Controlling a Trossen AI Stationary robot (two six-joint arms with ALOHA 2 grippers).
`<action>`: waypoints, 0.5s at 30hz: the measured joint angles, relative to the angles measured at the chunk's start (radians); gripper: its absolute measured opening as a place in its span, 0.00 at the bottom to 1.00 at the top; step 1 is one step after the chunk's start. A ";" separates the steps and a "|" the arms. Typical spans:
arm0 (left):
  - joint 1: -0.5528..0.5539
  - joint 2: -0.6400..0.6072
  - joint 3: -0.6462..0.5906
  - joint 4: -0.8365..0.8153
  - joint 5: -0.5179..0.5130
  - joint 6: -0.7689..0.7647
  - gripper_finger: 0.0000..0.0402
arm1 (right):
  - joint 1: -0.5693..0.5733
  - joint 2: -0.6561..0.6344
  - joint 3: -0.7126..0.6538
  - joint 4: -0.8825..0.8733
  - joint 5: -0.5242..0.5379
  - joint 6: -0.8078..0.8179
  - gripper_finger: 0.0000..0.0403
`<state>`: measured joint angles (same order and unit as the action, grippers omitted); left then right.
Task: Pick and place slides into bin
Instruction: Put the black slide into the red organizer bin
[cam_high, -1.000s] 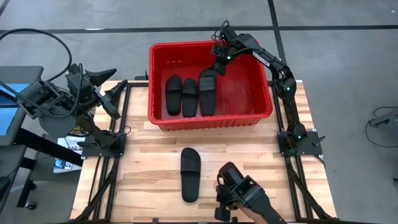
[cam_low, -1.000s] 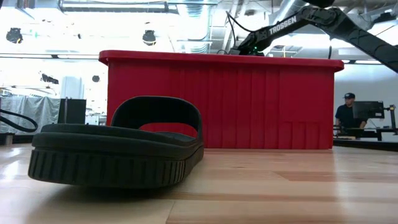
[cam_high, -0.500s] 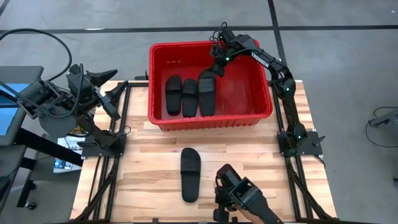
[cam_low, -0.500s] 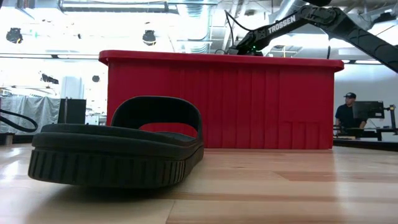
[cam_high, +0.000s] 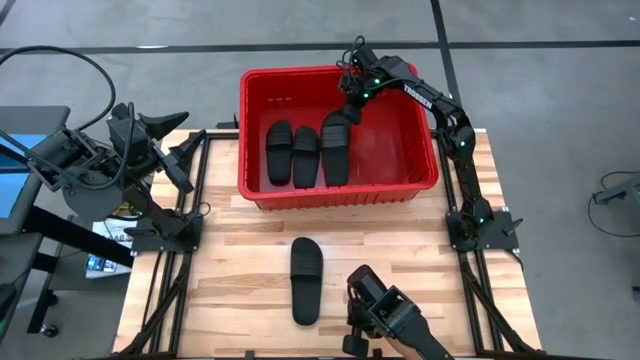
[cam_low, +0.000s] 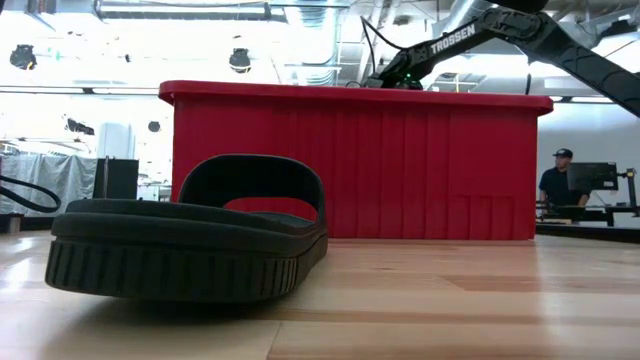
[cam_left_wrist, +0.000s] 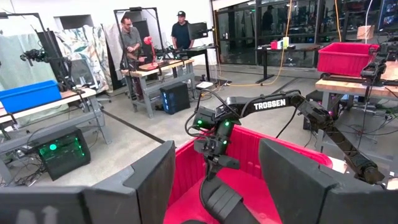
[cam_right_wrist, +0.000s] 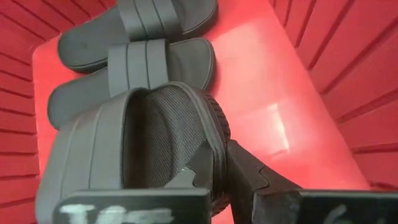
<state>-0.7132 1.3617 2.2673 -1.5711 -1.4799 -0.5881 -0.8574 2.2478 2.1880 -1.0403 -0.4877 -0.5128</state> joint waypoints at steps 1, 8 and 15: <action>0.000 0.000 0.000 0.000 0.000 0.000 0.56 | 0.000 0.000 0.000 0.000 0.000 0.000 0.02; 0.000 0.000 0.000 0.000 0.000 0.000 0.56 | 0.008 0.000 0.000 -0.018 0.019 0.000 0.02; 0.000 0.000 0.000 0.000 0.000 0.000 0.56 | 0.026 0.000 0.000 -0.025 0.066 0.008 0.02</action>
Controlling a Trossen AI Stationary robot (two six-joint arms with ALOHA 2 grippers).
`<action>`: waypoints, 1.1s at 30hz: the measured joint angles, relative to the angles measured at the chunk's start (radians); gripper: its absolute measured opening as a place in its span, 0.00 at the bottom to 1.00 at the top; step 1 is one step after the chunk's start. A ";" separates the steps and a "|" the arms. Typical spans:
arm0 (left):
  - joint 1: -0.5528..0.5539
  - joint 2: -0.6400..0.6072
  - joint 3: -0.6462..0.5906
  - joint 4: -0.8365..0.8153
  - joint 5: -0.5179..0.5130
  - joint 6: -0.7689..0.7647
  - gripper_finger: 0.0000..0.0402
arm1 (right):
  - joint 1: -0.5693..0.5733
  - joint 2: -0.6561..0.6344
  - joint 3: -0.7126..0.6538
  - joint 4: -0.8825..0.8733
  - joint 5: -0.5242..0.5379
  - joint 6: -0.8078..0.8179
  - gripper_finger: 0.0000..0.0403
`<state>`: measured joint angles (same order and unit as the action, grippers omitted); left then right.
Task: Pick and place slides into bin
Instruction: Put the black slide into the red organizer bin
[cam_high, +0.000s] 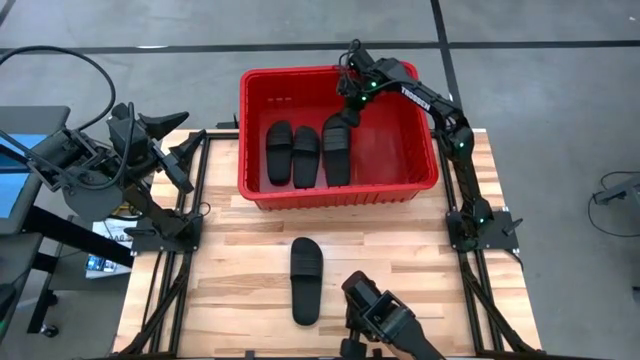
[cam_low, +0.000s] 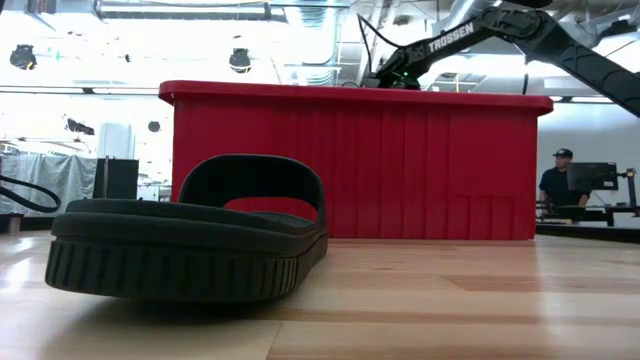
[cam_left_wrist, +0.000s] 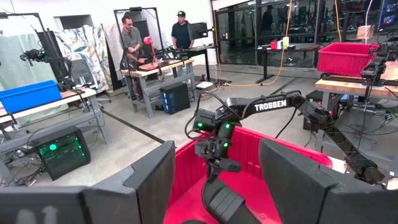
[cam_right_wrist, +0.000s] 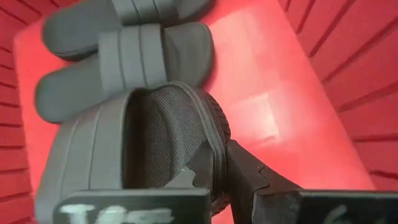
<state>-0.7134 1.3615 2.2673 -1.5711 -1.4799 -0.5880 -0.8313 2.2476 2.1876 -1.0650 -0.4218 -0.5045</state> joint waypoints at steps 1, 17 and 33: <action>0.000 0.000 0.000 0.000 0.000 0.000 0.56 | 0.003 0.000 0.000 -0.001 0.013 0.000 0.02; 0.000 0.000 0.000 0.000 0.007 0.000 0.56 | 0.047 -0.003 -0.108 0.055 0.136 0.008 0.02; 0.000 0.000 0.000 0.000 0.007 0.000 0.56 | 0.057 -0.002 -0.148 0.153 0.155 0.006 0.02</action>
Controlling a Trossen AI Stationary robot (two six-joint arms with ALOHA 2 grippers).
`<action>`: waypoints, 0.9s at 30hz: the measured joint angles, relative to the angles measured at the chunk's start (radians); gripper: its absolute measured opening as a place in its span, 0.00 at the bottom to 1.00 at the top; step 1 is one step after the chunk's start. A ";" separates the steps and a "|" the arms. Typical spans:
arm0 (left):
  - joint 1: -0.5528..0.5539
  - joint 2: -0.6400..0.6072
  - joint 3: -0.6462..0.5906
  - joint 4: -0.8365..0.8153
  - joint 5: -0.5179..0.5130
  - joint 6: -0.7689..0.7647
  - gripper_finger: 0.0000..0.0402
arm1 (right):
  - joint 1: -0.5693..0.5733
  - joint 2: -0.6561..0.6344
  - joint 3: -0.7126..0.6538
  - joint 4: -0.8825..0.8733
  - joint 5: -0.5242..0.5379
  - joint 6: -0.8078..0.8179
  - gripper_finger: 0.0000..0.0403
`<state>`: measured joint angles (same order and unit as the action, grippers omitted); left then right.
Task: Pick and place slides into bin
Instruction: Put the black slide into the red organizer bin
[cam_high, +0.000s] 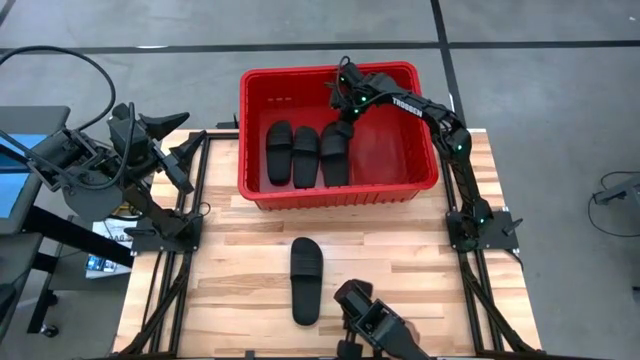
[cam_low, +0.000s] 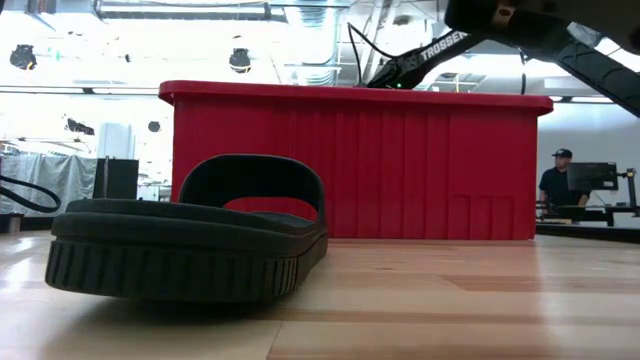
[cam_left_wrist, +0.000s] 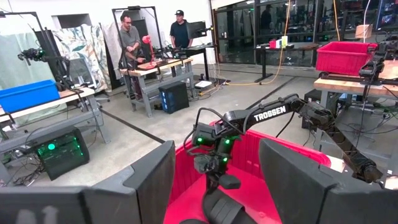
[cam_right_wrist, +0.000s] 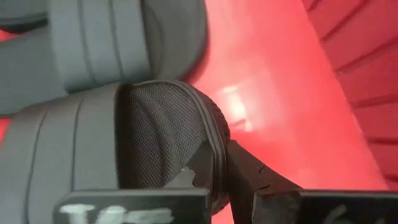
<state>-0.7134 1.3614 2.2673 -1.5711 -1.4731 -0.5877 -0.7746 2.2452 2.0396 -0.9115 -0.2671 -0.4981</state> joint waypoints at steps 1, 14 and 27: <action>0.000 0.000 0.000 0.000 0.000 0.000 0.56 | 0.000 0.000 0.000 -0.001 0.014 -0.004 0.02; 0.000 0.000 0.000 0.000 0.000 0.000 0.56 | -0.002 0.001 0.000 -0.024 0.059 -0.033 0.06; 0.000 0.000 0.000 0.000 0.000 0.000 0.56 | -0.002 0.001 0.000 -0.031 0.063 -0.055 0.20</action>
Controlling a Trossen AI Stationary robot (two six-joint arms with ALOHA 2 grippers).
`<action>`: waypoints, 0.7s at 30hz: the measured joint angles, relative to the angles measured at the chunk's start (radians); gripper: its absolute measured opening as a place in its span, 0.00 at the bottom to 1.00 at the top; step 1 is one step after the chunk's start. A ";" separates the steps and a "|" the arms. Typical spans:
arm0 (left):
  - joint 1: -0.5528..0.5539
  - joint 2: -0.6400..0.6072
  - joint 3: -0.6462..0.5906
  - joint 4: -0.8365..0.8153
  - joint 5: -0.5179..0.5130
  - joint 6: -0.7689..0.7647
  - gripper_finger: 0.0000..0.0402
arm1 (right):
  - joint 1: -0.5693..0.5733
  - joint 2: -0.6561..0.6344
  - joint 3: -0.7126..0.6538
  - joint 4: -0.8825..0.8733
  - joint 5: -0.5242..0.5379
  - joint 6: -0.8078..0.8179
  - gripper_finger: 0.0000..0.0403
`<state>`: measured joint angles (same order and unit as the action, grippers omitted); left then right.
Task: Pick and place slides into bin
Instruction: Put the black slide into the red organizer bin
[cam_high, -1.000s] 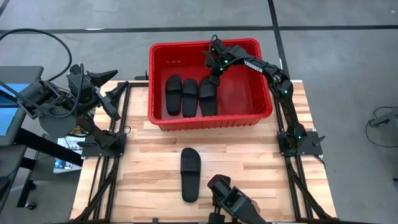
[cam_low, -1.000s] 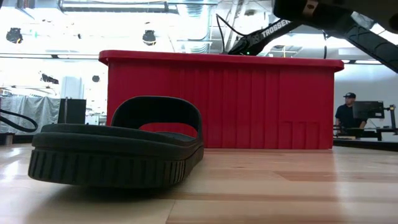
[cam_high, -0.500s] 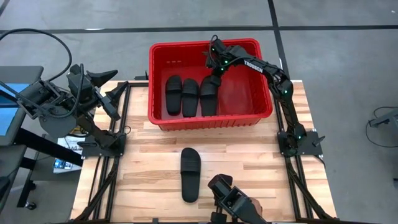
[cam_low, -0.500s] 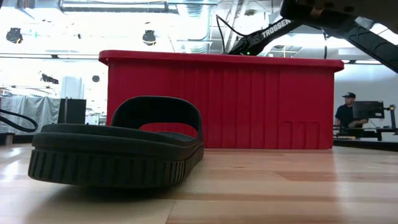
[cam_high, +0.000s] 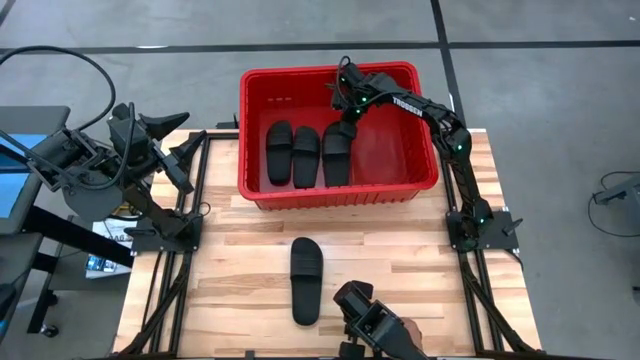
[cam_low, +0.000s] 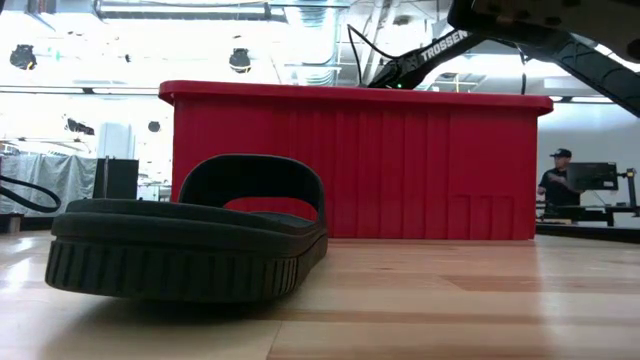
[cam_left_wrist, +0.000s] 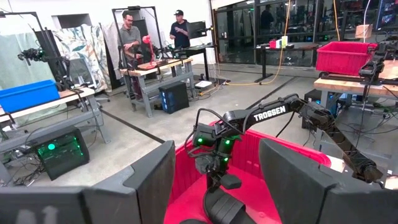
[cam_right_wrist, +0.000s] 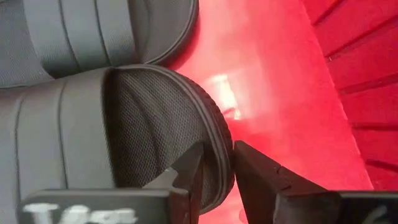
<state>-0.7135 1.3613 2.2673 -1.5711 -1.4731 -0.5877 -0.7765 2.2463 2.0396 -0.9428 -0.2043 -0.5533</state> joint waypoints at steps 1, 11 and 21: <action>0.000 0.000 0.000 0.000 0.000 0.000 0.56 | 0.000 0.000 0.000 0.000 0.000 0.000 0.20; 0.000 0.000 0.000 0.000 0.000 0.000 0.56 | 0.001 0.000 0.000 -0.001 -0.002 -0.015 0.20; 0.000 0.000 0.000 0.000 0.000 0.000 0.56 | 0.005 0.000 0.000 0.002 -0.007 -0.031 0.35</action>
<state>-0.7132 1.3613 2.2677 -1.5711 -1.4727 -0.5877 -0.7719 2.2467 2.0399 -0.9409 -0.2115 -0.5842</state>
